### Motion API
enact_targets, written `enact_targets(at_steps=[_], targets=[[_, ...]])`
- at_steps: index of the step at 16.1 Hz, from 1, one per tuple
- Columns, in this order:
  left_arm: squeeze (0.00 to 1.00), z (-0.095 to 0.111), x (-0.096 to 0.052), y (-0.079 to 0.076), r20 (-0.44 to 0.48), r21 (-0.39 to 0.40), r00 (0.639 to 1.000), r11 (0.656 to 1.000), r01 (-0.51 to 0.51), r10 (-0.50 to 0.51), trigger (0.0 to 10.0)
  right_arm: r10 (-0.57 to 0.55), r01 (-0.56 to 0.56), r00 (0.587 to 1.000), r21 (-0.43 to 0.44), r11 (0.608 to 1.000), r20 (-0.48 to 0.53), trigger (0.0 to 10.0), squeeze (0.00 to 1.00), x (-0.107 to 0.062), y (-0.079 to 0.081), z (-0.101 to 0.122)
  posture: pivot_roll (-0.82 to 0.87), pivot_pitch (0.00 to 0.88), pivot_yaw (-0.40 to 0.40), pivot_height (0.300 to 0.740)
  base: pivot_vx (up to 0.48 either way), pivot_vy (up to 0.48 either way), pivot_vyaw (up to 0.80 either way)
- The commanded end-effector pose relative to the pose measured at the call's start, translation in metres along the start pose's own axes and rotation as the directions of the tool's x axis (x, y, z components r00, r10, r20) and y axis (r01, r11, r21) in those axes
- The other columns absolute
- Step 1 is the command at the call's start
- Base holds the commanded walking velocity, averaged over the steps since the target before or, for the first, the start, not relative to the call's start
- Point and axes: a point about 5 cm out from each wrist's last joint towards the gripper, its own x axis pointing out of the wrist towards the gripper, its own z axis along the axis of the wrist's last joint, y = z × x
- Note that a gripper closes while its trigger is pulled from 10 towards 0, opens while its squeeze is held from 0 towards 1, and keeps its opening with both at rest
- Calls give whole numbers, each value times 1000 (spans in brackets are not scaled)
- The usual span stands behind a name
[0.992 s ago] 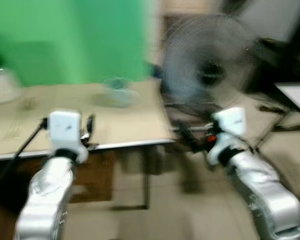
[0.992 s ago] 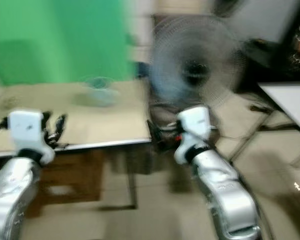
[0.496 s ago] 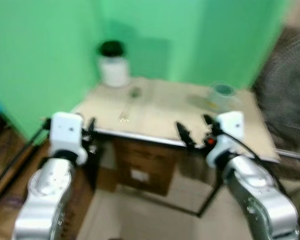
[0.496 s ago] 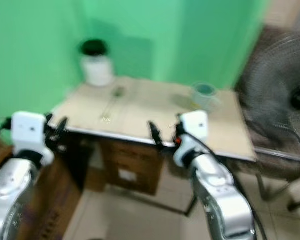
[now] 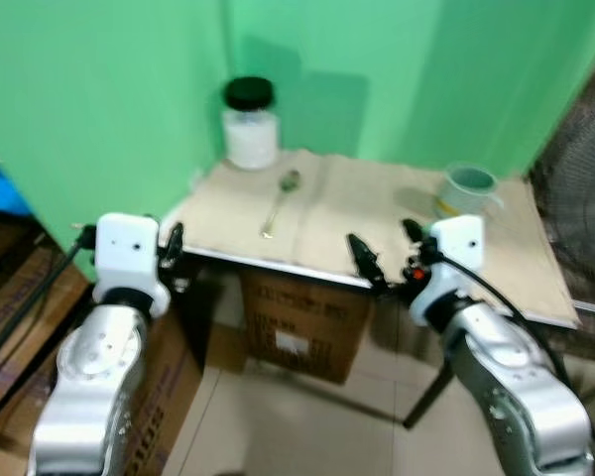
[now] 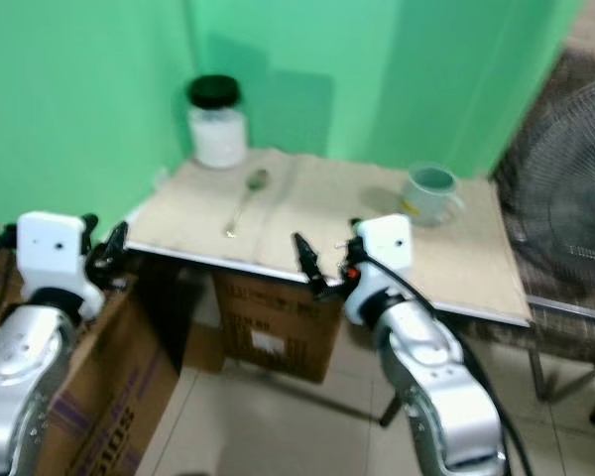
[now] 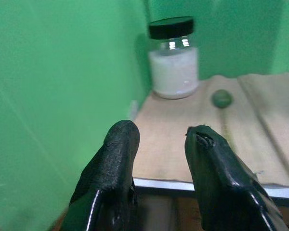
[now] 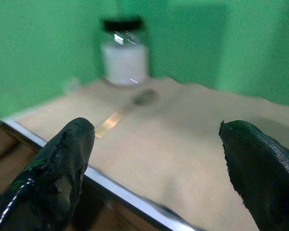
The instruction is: Setting the table
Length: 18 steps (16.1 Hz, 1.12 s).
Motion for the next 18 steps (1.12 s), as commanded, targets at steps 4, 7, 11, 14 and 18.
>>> enact_targets(at_steps=[4,7,11,14,18], targets=[[992,-2,3,7,-31,-53,999,998,-13,11,10000,7,-8,1000,7,1000,25,10000,0,9,1,3,64,0,23,740,135,0,0],[1000,3,4,5,-14,-80,1000,997,20,-21,10000,7,-7,1000,22,1000,26,10000,0,11,0,3,66,0,20,740,360,0,0],[1000,4,4,7,-6,-59,1000,998,27,-27,10000,24,-24,999,28,999,23,10000,0,14,1,4,68,0,20,740,422,0,-531],[1000,4,5,11,-9,-40,1000,999,22,-23,10000,56,-56,998,-6,998,31,10000,0,17,5,6,75,0,15,740,433,0,-148],[1000,2,4,12,-20,-19,999,999,32,-32,10000,60,-60,998,-13,998,37,10000,0,18,5,7,73,0,18,740,423,0,0]])
